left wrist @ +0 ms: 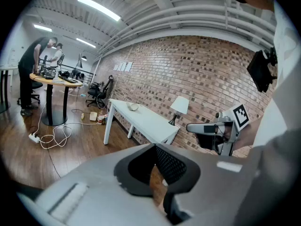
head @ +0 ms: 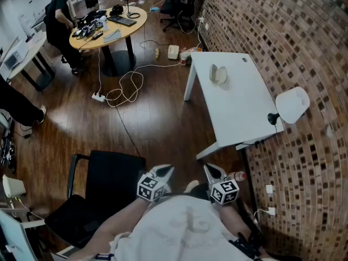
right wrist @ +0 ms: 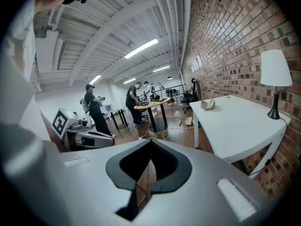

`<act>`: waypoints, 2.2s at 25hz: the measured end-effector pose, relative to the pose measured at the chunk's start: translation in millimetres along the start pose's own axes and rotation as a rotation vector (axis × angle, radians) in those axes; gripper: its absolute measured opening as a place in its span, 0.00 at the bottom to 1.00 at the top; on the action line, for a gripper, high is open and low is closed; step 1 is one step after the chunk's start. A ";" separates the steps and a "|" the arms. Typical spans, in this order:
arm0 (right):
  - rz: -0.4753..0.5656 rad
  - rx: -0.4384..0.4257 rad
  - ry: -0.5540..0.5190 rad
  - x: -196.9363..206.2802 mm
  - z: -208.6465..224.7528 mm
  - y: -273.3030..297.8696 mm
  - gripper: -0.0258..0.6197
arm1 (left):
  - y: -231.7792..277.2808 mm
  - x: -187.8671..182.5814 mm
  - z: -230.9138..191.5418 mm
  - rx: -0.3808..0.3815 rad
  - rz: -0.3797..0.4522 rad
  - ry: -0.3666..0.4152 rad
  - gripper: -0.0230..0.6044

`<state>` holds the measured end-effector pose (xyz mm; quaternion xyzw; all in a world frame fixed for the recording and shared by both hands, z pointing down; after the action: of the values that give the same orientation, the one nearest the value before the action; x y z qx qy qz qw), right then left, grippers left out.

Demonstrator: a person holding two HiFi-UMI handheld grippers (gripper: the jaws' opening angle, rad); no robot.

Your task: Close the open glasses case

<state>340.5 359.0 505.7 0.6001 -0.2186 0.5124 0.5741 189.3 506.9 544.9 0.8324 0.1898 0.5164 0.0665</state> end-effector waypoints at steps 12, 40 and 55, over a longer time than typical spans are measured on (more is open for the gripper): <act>-0.003 -0.015 0.021 -6.0 27.6 37.0 0.05 | 23.8 -14.8 -27.1 -0.027 -0.021 0.003 0.04; 0.101 -0.019 0.152 -77.3 173.0 118.2 0.05 | 185.8 -136.8 -74.1 0.017 -0.118 0.113 0.04; 0.104 0.099 0.216 -126.1 199.7 181.8 0.05 | 254.8 -188.0 -141.6 0.207 -0.205 0.127 0.04</act>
<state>210.6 90.9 517.9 0.5567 -0.1608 0.6133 0.5367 52.7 188.3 531.0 0.7766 0.3298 0.5364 0.0207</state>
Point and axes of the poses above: the fingertips, and each gripper's own axes: y forward along the fingers, z to its right, x out of its underside, the point moved 6 cm from there along -y, backward along the fingers, and after that the axes turned 8 degrees about x, right-handed, at the moved point
